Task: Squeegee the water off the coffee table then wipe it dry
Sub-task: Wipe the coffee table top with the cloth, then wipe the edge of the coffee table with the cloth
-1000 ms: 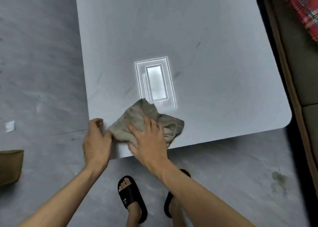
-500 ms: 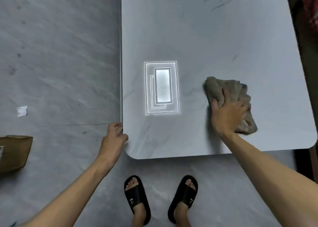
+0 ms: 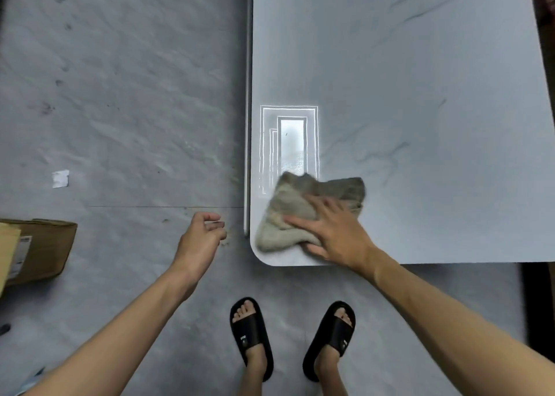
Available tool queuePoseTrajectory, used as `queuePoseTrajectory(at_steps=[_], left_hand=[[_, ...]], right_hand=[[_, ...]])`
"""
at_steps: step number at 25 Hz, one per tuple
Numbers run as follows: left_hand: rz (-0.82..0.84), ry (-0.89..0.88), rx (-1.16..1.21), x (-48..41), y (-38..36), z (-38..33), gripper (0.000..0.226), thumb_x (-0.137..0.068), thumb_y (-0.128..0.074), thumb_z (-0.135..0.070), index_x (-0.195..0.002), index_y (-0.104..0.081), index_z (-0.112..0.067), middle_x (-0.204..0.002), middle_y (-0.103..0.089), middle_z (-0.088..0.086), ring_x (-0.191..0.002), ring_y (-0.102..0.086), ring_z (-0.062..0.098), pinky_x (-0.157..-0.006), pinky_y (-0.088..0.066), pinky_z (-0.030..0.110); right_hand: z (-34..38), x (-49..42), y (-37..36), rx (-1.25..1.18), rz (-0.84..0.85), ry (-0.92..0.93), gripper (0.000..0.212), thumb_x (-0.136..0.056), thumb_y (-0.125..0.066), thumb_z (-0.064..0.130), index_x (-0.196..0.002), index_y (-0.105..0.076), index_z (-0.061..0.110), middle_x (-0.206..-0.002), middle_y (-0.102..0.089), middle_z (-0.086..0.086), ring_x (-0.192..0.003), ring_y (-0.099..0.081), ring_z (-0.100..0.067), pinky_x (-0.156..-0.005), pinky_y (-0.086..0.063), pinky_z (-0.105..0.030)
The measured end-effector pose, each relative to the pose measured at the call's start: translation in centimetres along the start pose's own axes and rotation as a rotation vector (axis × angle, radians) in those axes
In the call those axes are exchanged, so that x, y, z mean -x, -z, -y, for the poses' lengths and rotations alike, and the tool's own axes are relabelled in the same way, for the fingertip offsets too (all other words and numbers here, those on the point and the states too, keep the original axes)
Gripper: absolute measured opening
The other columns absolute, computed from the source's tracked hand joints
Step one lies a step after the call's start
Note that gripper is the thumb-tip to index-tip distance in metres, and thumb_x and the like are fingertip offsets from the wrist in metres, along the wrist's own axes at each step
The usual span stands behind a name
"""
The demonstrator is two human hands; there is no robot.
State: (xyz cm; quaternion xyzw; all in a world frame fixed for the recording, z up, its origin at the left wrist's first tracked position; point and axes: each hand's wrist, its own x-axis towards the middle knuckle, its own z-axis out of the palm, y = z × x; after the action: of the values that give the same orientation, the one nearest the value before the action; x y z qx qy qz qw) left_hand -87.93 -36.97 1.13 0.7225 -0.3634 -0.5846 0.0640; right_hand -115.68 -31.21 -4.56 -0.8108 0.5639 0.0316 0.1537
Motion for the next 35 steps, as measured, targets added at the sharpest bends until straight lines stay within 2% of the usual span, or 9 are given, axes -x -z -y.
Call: queuePoseTrajectory(at_steps=[4, 7, 12, 17, 22, 25, 29, 32, 35], left_hand=[[0.098, -0.01, -0.045, 1.1, -0.6, -0.1, 0.024, -0.083, -0.057, -0.015, -0.101, -0.052, -0.031, -0.112, -0.065, -0.003, -0.105, -0.062, 0.017, -0.103, -0.047, 0.042], [0.122, -0.023, -0.029, 2.2, -0.4, 0.4, 0.024, -0.084, -0.057, -0.013, -0.1, -0.054, -0.03, -0.107, -0.066, -0.004, -0.105, -0.062, 0.018, -0.102, -0.047, 0.041], [0.245, 0.035, 0.121, 5.6, 0.9, 2.2, 0.031, -0.092, -0.055, -0.013, -0.122, -0.054, -0.011, -0.118, -0.065, 0.008, -0.11, -0.062, 0.02, -0.102, -0.046, 0.035], [0.055, -0.011, 0.253, 10.2, 5.5, 6.1, 0.049, -0.087, -0.063, -0.041, -0.124, -0.054, -0.011, -0.117, -0.067, 0.005, -0.106, -0.064, 0.016, -0.098, -0.048, 0.036], [-0.137, -0.077, 0.353, 18.3, 10.4, 10.5, 0.052, -0.068, -0.075, -0.043, -0.114, -0.061, -0.022, -0.108, -0.073, 0.002, -0.101, -0.068, 0.022, -0.095, -0.052, 0.045], [-0.311, -0.12, 0.254, 23.7, 16.3, 15.2, 0.037, -0.077, -0.074, -0.03, -0.112, -0.066, -0.021, -0.107, -0.073, 0.002, -0.101, -0.067, 0.024, -0.095, -0.052, 0.043], [-0.344, -0.165, 0.009, 30.8, 24.5, 24.1, 0.02, -0.074, -0.076, -0.035, -0.092, -0.069, -0.026, -0.083, -0.073, -0.013, -0.083, -0.068, 0.009, -0.075, -0.052, 0.027], [-0.397, -0.148, 0.014, 34.9, 30.4, 31.6, 0.015, -0.072, -0.076, -0.039, -0.078, -0.065, -0.045, -0.067, -0.067, -0.028, -0.067, -0.062, -0.01, -0.055, -0.041, 0.008], [-0.531, -0.106, 0.123, 37.7, 35.4, 41.7, 0.034, -0.063, -0.072, -0.055, -0.092, -0.066, -0.038, -0.079, -0.07, -0.021, -0.078, -0.063, -0.001, -0.068, -0.047, 0.019]], right_hand=[[-0.7, 6.7, -0.2, -0.16, -0.219, -0.872, 0.057, -0.087, -0.055, 0.048, -0.142, -0.039, 0.044, -0.137, -0.041, -0.022, -0.116, -0.041, -0.04, -0.098, -0.038, -0.052], [4.1, 5.0, -0.3, -0.247, -0.279, -1.161, 0.059, -0.089, -0.059, 0.039, -0.144, -0.039, 0.036, -0.142, -0.032, -0.027, -0.127, -0.033, -0.045, -0.106, -0.034, -0.057], [16.3, 0.8, 0.3, -0.586, -0.204, -0.646, 0.055, -0.089, -0.062, 0.024, -0.138, -0.046, 0.044, -0.14, -0.032, -0.008, -0.125, -0.039, -0.028, -0.11, -0.035, -0.037], [24.6, 0.0, 2.5, -1.019, -0.168, -0.536, 0.049, -0.09, -0.06, 0.038, -0.138, -0.049, 0.042, -0.128, -0.053, -0.004, -0.122, -0.049, -0.018, -0.104, -0.043, -0.037], [32.4, 4.9, 7.0, -0.966, -0.01, -0.194, 0.046, -0.089, -0.049, 0.056, -0.132, -0.035, 0.063, -0.115, -0.05, 0.004, -0.113, -0.047, -0.009, -0.095, -0.04, -0.022], [36.6, 5.8, 10.7, -0.647, 0.066, -0.043, 0.05, -0.091, -0.054, 0.048, -0.138, -0.038, 0.047, -0.128, -0.05, -0.001, -0.12, -0.051, -0.019, -0.101, -0.042, -0.031], [47.6, 2.8, 15.1, -0.293, 0.021, 0.356, 0.074, -0.079, -0.073, 0.045, -0.142, -0.036, 0.033, -0.146, -0.037, -0.005, -0.132, -0.038, -0.025, -0.106, -0.035, -0.039], [58.8, 1.5, 14.8, -0.197, 0.178, 0.643, 0.048, -0.083, -0.069, 0.04, -0.128, -0.057, 0.027, -0.135, -0.052, 0.0, -0.124, -0.046, -0.021, -0.099, -0.035, -0.034], [70.1, 2.6, 11.4, -0.254, 0.291, 0.709, 0.021, -0.086, -0.065, 0.031, -0.105, -0.065, 0.022, -0.109, -0.068, -0.001, -0.101, -0.061, -0.023, -0.076, -0.043, -0.031]])
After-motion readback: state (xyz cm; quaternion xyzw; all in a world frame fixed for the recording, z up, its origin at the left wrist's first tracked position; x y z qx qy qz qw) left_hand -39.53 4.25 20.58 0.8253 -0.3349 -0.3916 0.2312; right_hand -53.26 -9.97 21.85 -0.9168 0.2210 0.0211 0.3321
